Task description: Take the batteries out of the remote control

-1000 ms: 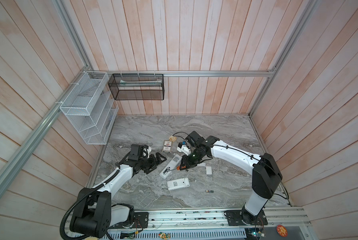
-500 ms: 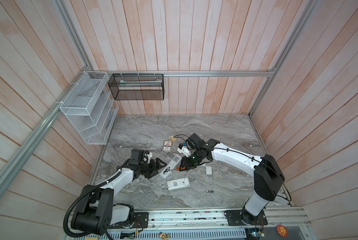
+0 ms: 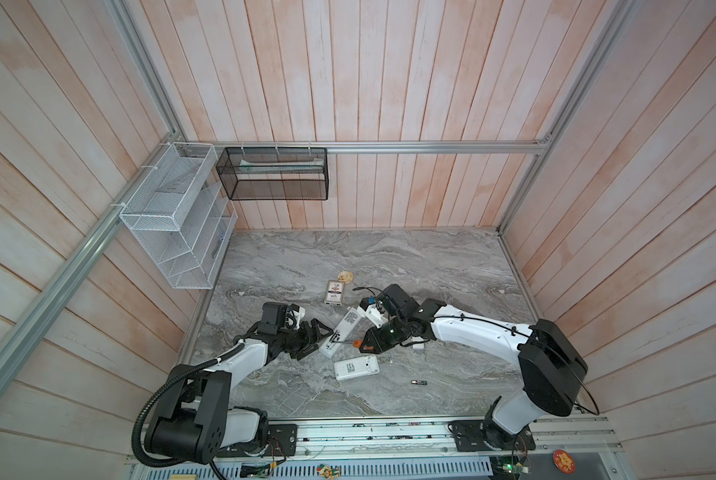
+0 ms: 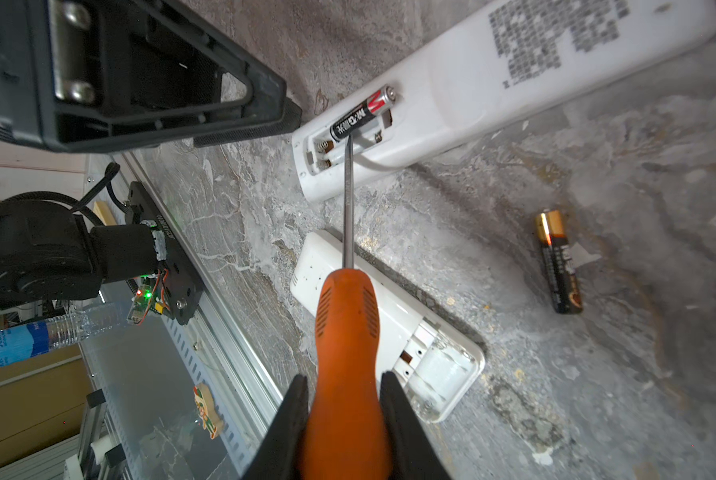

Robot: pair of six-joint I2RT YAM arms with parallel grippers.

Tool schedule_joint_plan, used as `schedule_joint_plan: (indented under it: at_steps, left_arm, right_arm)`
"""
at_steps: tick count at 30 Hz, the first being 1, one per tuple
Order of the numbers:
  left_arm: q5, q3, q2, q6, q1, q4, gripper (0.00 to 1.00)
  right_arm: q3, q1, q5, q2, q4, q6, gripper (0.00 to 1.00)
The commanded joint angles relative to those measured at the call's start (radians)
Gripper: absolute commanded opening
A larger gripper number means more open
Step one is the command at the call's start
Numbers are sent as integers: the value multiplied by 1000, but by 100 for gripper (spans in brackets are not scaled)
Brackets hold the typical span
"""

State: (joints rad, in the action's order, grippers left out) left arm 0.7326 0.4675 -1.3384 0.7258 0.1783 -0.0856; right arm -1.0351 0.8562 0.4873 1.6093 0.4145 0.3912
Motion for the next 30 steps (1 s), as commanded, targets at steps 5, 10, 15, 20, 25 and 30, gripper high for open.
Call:
schedule_joint_plan:
  at_steps: [5, 10, 15, 20, 25, 30]
  left_arm:
    - [39, -4, -18, -16, 1, 15, 86]
    - [44, 12, -25, -23, 2, 12, 86]
    - [47, 7, -36, -30, 1, 16, 86]
    - [49, 6, -69, -35, -4, 44, 86]
    - [53, 35, -110, -56, -19, 55, 86]
    - [59, 58, -140, -81, -37, 49, 86]
  right_arm:
    - [54, 5, -96, 9, 12, -1, 2]
    - [29, 6, -79, 7, -3, -5, 2]
    - [-19, 4, -77, 11, 29, -20, 2]
    - [-70, 5, -83, 18, 73, -39, 2]
    - [-109, 5, -79, 35, 105, -48, 2]
    - [-133, 4, -74, 44, 118, -54, 2]
